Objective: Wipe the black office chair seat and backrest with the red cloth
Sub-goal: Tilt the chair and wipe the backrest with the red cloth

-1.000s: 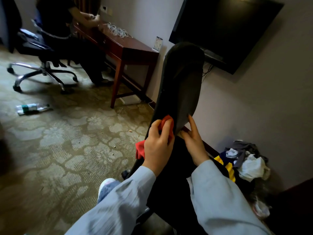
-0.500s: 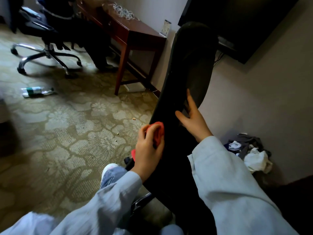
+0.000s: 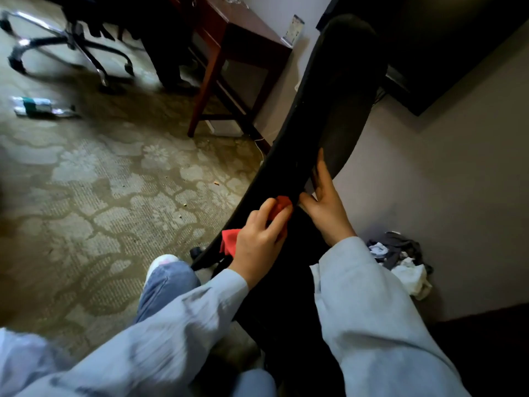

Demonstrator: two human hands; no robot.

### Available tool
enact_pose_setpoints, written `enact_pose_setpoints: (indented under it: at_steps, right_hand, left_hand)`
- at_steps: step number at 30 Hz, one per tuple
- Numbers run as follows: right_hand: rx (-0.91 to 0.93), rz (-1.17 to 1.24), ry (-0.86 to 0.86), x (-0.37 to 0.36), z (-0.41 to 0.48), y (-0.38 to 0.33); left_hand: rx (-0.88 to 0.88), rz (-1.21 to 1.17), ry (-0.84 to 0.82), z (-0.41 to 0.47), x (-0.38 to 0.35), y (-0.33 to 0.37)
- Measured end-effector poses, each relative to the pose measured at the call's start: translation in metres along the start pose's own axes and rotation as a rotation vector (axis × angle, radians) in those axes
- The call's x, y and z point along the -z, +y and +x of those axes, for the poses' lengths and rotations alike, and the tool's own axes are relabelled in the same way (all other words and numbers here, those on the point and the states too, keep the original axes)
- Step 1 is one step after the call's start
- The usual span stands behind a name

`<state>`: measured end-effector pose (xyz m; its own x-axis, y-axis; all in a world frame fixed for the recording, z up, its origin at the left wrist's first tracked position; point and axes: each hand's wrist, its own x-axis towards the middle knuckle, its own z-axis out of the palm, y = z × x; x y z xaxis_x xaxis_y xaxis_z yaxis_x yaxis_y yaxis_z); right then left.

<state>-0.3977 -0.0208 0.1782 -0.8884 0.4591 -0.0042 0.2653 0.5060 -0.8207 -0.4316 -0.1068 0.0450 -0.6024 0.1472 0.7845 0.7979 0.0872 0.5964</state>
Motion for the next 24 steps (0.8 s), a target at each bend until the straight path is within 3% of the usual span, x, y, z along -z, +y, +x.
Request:
enact_pose_setpoints:
  at_steps: [6, 10, 14, 19, 24]
  right_hand:
    - [0.011, -0.03, -0.022, -0.007, -0.003, 0.005]
    - [-0.001, -0.045, -0.057, 0.003, -0.011, 0.019]
    - [-0.025, 0.03, 0.003, -0.007, -0.013, 0.035]
    - [-0.065, 0.137, 0.047, -0.017, -0.013, 0.037]
    - [-0.085, 0.124, 0.065, -0.019, -0.013, 0.042]
  left_hand:
    - [-0.091, 0.159, -0.179, -0.046, -0.001, -0.036]
    - [0.104, 0.074, -0.298, -0.076, 0.01, -0.048]
    - [0.341, -0.078, -0.176, -0.066, 0.023, -0.028]
    - [0.331, -0.183, 0.008, -0.005, 0.011, 0.012]
    - [0.278, -0.138, -0.028, 0.017, -0.006, 0.023]
